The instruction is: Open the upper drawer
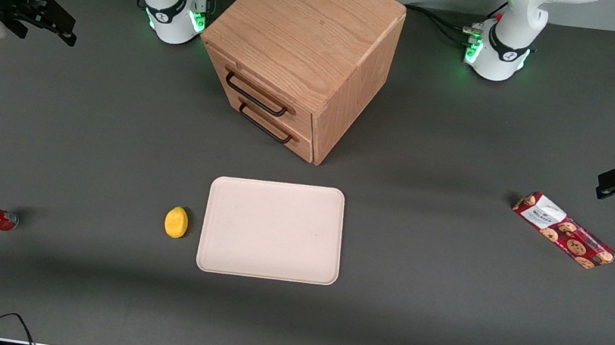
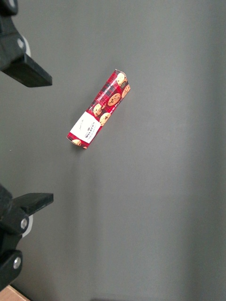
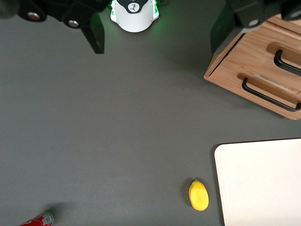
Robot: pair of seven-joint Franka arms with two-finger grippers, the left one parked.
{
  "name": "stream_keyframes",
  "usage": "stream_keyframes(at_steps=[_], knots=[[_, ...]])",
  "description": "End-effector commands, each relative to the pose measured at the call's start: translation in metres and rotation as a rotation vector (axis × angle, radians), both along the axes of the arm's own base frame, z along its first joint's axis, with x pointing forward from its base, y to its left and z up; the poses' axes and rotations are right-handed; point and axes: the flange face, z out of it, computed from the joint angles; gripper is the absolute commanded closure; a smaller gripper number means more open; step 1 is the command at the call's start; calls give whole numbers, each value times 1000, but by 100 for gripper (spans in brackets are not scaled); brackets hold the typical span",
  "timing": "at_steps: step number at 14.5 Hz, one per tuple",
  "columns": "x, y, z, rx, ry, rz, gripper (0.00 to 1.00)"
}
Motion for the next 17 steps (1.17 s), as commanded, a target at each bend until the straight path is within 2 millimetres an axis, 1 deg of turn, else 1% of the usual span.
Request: stream_keyframes(at_steps=[1, 2, 4, 8, 9, 10, 11, 12, 13, 14, 15, 17], knots=[[2, -6, 6, -23, 10, -38, 0], [5, -3, 7, -25, 7, -30, 0], [8, -5, 5, -22, 12, -30, 0], [5, -8, 2, -21, 35, -33, 0], [4, -5, 2, -21, 36, -23, 0], [3, 8, 3, -20, 35, 4, 0], [0, 38, 3, -25, 34, 58, 0], [-5, 74, 1, -34, 33, 123, 0], [-10, 101, 1, -14, 29, 158, 0], [-14, 124, 1, 23, 31, 193, 0], [-15, 137, -1, 57, 42, 215, 0], [-21, 172, -8, 65, 55, 278, 0]])
